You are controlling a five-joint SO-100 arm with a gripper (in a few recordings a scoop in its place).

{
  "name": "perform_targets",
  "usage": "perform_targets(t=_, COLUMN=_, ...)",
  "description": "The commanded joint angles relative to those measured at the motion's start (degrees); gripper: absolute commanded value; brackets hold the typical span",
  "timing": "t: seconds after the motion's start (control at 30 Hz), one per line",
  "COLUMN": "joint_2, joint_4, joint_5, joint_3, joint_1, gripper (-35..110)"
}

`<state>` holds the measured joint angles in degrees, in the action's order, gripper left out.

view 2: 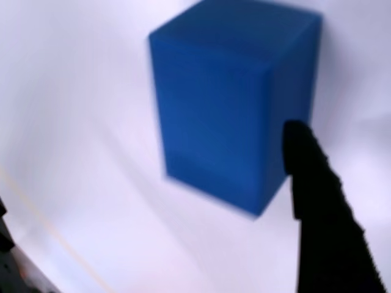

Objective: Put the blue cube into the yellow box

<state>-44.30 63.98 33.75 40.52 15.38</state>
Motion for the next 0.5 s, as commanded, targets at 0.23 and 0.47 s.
perform_targets(t=0.23, joint_2=-0.6, joint_4=-1.3, joint_5=0.7, joint_3=-5.4, joint_1=0.1, gripper=51)
perform_targets(t=0.47, joint_2=2.1, joint_4=-3.0, joint_5=1.0, joint_3=-6.6, joint_1=0.5, gripper=51)
